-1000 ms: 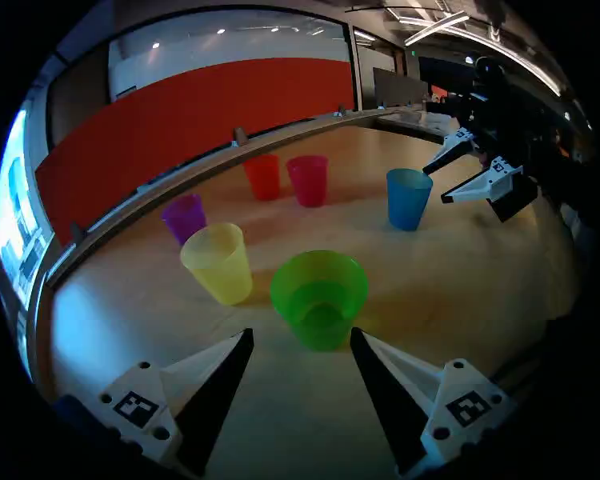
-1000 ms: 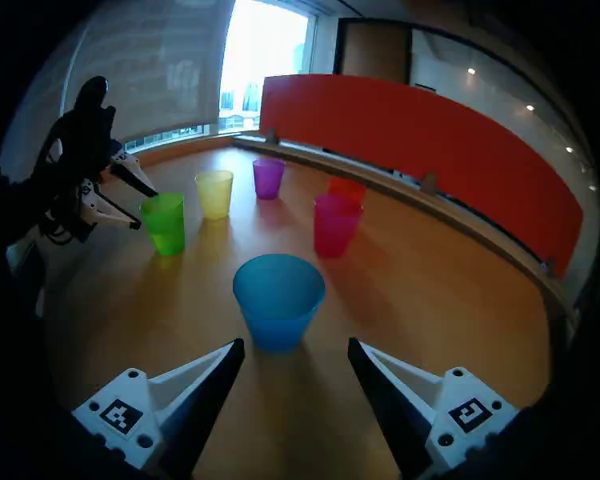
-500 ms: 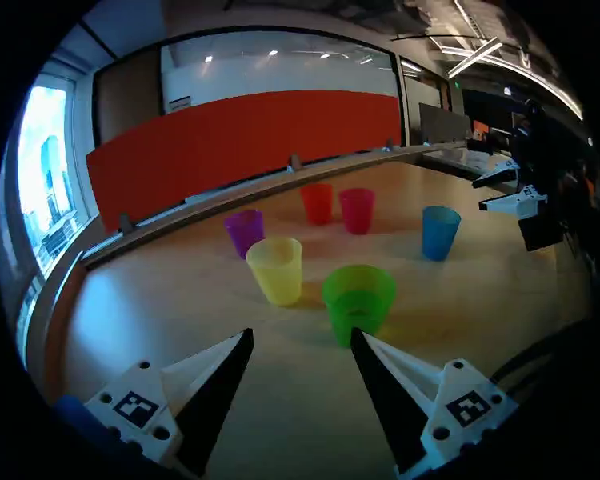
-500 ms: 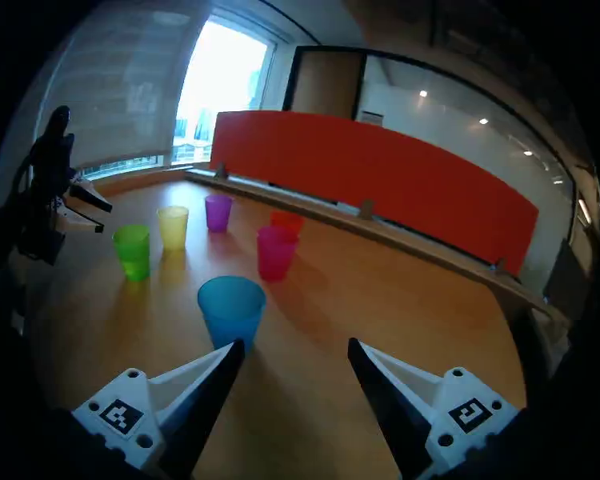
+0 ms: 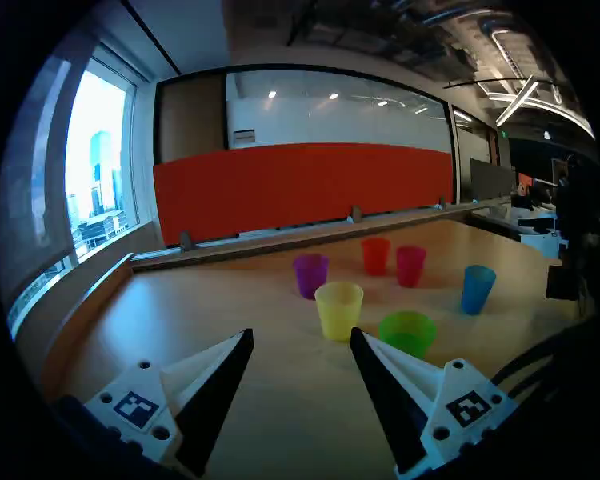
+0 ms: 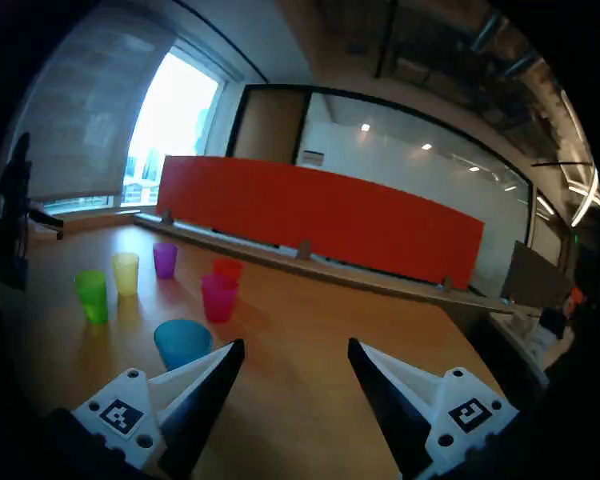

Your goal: Pour water

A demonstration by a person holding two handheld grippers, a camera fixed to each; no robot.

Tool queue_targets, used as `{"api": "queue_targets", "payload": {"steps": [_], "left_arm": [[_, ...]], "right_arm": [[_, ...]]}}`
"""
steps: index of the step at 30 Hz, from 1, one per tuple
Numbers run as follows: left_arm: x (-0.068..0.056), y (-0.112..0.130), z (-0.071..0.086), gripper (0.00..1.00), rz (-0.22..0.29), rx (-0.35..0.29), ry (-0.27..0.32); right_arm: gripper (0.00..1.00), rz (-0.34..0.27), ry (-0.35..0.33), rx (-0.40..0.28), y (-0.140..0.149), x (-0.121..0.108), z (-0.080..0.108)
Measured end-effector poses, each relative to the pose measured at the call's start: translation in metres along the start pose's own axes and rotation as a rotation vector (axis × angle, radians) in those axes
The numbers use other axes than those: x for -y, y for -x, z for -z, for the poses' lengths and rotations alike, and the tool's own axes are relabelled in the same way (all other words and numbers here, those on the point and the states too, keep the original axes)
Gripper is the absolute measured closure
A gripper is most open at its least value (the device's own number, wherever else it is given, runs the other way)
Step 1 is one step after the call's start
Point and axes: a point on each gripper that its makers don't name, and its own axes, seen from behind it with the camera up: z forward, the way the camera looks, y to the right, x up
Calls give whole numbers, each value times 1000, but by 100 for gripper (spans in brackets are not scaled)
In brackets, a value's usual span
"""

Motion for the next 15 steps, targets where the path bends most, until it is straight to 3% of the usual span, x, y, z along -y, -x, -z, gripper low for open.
{"api": "queue_targets", "payload": {"steps": [6,15], "left_arm": [[14,-15,2,11,36,-87,-57],[23,-32,5,11,63,-179,-104]], "right_arm": [[0,-85,74,-63,-13,-10,-4],[0,-142,102,-108,-18,-7,-15]]}}
